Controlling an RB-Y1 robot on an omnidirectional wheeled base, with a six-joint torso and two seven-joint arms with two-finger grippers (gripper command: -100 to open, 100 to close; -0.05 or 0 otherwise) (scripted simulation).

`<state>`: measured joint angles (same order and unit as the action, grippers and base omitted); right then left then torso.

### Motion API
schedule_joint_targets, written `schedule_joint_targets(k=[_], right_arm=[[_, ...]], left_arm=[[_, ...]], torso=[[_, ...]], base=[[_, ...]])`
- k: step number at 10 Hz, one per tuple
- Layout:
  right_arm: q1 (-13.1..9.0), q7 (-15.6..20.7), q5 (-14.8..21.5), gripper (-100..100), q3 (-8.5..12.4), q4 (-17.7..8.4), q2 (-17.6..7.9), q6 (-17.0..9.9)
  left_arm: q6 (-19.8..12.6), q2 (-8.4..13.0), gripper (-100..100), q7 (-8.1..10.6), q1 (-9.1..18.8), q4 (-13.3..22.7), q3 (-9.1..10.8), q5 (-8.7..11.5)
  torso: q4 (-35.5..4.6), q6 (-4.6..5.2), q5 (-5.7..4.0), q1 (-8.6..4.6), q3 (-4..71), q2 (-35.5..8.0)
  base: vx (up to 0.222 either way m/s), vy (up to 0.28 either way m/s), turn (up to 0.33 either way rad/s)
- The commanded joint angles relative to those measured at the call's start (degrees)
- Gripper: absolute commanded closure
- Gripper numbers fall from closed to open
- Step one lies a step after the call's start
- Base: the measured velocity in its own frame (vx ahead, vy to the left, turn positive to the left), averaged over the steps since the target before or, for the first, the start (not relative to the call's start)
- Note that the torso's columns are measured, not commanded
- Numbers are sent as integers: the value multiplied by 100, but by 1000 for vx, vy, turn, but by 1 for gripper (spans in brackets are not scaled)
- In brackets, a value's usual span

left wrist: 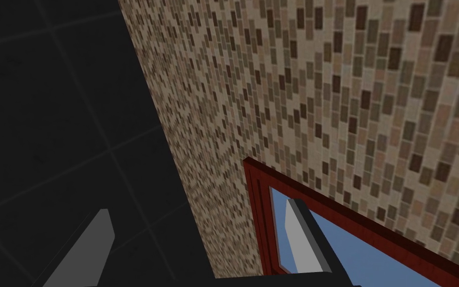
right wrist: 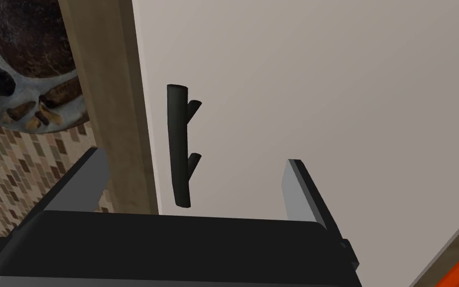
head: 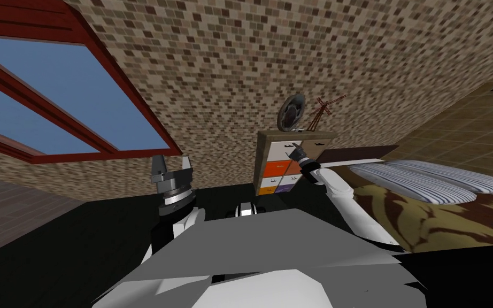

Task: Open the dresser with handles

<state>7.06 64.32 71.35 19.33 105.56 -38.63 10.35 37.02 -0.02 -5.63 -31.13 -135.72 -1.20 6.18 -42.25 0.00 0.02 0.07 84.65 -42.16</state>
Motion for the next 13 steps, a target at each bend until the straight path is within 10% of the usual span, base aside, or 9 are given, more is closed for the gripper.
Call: schedule_joint_targets(k=[1,6,7,13], right_arm=[[-2,-9,-4,100,6,-3,-7,9],[38,-72,-53,100,26,94,-75,66],[35,-104,-51,-100,56,37,-177,79],[12,-205,-69,-100,94,-54,-402,74]], left_arm=[[0,0,0,0,1,0,0,0],[-1,0,0,0,3,1,0,0],[-1,0,0,0,2,1,0,0],[0,0,0,0,0,0,0,0]], torso=[[-4,0,-3,-11,-9,-16],[-4,0,-4,-10,-8,-12],[5,-2,-2,-6,12,23],[-15,2,0,1,-30,-44]], base=[[8,5,2],[-154,11,-52],[79,10,20],[120,21,9]])
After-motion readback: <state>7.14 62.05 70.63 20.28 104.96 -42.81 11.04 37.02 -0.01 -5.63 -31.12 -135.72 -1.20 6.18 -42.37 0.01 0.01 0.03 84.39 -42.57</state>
